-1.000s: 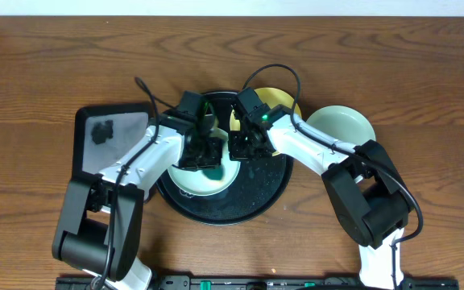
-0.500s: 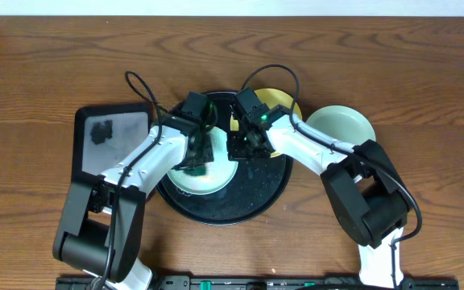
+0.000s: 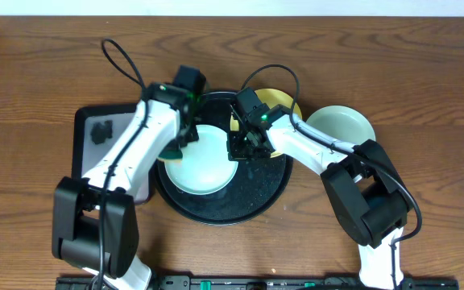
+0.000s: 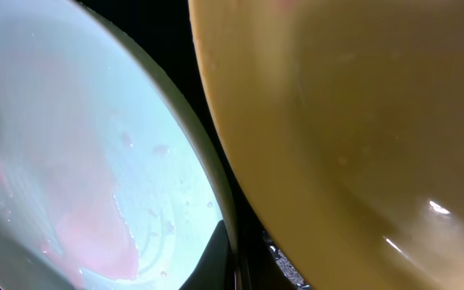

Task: Clean dirty plates on tray and stack at the side
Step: 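Scrub the second mint plate with the sponge in the left gripper, then lift the second mint plate with the right gripper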

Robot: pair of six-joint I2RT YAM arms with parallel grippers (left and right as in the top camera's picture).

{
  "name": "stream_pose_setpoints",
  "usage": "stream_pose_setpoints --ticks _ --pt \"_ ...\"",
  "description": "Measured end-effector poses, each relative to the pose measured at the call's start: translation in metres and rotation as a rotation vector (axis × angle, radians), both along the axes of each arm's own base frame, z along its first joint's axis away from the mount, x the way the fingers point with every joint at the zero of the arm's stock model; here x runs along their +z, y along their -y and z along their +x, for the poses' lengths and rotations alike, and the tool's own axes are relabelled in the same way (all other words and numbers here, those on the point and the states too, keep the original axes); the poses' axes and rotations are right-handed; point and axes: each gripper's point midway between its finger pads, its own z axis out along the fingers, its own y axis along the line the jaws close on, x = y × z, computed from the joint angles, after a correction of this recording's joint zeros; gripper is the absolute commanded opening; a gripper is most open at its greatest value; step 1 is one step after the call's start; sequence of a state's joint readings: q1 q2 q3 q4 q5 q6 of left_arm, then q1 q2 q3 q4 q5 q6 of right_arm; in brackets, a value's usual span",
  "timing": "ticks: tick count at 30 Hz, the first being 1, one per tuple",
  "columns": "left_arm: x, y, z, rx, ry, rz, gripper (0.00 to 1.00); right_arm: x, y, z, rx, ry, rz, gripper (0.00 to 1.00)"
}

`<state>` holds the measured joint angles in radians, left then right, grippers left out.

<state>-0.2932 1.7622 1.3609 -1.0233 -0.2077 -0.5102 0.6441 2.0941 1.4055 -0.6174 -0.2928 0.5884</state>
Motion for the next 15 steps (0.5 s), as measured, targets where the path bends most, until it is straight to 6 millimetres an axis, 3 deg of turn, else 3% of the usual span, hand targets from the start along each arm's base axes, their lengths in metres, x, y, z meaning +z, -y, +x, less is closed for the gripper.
stream_pose_setpoints --ticks 3,6,9,15 --pt "0.016 -0.007 0.009 0.017 0.013 -0.037 0.07 0.000 0.000 -0.001 0.023 0.005 0.001 0.01" --pt "0.024 -0.028 0.017 0.069 0.024 -0.081 0.08 0.001 0.000 -0.002 0.055 0.000 -0.008 0.01" --pt "0.024 -0.066 0.012 0.165 0.002 -0.098 0.07 0.003 0.000 -0.002 0.106 -0.004 -0.028 0.01" --pt "0.023 -0.114 0.002 0.270 -0.019 -0.106 0.07 0.018 0.001 0.004 0.190 0.074 -0.129 0.01"
